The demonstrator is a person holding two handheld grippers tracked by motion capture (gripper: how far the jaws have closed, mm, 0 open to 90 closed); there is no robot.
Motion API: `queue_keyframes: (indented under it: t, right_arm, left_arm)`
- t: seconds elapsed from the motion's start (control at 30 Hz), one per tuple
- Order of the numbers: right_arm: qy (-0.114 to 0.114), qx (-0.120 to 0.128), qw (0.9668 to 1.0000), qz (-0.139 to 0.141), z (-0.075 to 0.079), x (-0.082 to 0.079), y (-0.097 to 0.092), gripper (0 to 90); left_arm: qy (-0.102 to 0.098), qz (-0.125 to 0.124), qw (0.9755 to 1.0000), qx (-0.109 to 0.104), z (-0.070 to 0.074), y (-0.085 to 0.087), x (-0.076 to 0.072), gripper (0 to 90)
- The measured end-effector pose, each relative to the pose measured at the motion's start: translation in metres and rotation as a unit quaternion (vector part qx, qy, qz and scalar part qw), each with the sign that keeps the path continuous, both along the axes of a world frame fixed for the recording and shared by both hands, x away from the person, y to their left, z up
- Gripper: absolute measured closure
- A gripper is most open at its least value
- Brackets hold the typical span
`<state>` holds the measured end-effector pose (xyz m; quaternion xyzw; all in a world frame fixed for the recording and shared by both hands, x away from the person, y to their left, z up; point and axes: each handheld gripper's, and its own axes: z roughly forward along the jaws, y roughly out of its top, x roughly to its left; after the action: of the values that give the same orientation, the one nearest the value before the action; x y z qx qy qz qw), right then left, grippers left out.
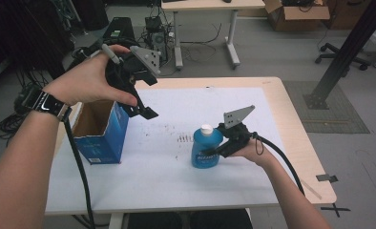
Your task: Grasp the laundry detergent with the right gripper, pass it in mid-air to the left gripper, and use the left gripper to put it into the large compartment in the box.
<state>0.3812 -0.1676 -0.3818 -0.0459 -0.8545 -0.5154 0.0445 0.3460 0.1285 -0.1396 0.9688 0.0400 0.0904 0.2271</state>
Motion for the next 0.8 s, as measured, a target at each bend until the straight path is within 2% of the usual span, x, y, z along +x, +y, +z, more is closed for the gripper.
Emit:
queue_keyframes:
  t: [0.3,0.53,0.67,0.8]
  right_arm:
    - [-0.015,-0.001,0.9998,-0.008,0.0,-0.002,-0.001,40.2]
    - [-0.025,-0.015,0.9995,-0.012,0.005,-0.007,0.001,41.4]
    - [-0.032,-0.022,0.9992,-0.014,0.012,-0.01,0.001,41.6]
    - [-0.035,-0.023,0.999,-0.015,0.028,-0.013,0.002,41.7]
  left_arm:
    - [0.0,0.002,1.0,0.001,0.0,0.0,0.0,4.4]
    - [0.0,-0.001,1.0,0.002,0.0,-0.003,-0.001,4.4]
    - [0.001,-0.001,1.0,0.001,0.0,-0.004,-0.002,4.4]
    - [-0.001,-0.002,1.0,0.003,0.002,-0.005,-0.003,4.2]
